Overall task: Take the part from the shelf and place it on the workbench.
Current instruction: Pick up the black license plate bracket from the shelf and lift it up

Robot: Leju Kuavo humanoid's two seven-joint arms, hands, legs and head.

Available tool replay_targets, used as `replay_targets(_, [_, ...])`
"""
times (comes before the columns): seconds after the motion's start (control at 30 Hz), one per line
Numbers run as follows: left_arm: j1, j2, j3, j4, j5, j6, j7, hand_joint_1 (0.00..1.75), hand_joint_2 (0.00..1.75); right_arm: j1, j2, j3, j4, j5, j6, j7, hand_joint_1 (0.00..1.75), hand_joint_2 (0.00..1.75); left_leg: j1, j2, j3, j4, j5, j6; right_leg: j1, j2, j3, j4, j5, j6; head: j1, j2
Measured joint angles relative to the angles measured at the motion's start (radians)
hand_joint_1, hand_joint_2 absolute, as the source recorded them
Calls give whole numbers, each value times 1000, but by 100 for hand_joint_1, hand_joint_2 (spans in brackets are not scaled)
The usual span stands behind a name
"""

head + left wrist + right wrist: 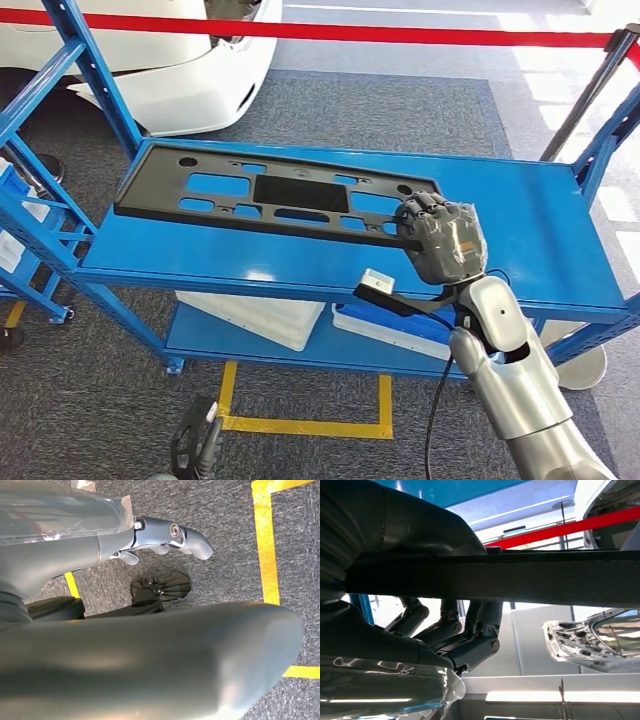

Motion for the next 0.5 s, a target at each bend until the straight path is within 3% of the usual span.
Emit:
replay_targets(0.2, [0, 0, 4, 0, -2, -30, -6, 0, 0, 1, -8, 11, -5, -8, 14, 12, 175, 175, 0, 0, 0, 0, 0, 0, 0, 0, 0, 0, 0, 0, 0, 0])
replay_targets(0.5, [-1, 0, 23, 0, 0, 30, 55, 0, 0, 5, -11, 13, -5, -117, 37, 27, 175, 175, -1, 0, 0, 1, 0, 0, -1, 0, 0, 0, 0, 0, 0, 0])
